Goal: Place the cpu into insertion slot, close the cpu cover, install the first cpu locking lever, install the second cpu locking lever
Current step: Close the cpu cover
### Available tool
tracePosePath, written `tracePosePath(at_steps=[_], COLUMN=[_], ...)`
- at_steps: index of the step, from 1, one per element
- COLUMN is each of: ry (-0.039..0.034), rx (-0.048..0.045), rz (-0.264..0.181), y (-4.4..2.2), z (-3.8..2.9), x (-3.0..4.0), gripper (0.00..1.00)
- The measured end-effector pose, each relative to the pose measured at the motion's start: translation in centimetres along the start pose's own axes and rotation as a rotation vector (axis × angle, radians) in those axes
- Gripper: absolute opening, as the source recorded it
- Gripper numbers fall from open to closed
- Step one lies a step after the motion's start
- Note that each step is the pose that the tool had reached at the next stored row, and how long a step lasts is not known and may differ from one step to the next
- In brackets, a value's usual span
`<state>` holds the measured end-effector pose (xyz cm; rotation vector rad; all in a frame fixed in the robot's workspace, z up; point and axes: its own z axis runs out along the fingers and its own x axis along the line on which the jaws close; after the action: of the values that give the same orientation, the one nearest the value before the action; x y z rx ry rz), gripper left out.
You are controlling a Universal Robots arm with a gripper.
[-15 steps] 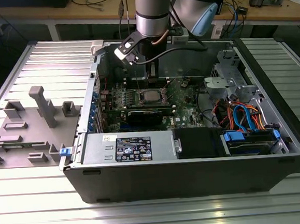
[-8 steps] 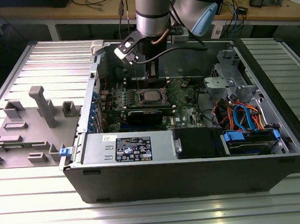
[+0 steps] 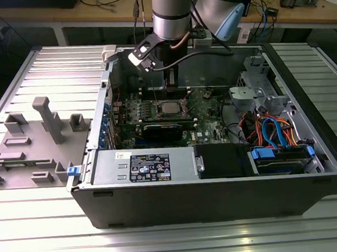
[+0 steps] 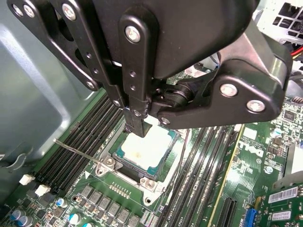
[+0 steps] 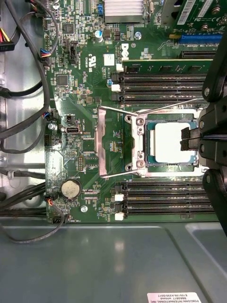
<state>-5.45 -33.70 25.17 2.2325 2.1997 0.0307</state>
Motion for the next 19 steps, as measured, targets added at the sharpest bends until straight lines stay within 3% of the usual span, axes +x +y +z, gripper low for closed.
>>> tracePosePath(at_steps=[19], ry=[0.0001], rx=[0.0001], rz=[0.000], y=[0.01], z=[-0.53], x=[0.00], gripper=[0.11])
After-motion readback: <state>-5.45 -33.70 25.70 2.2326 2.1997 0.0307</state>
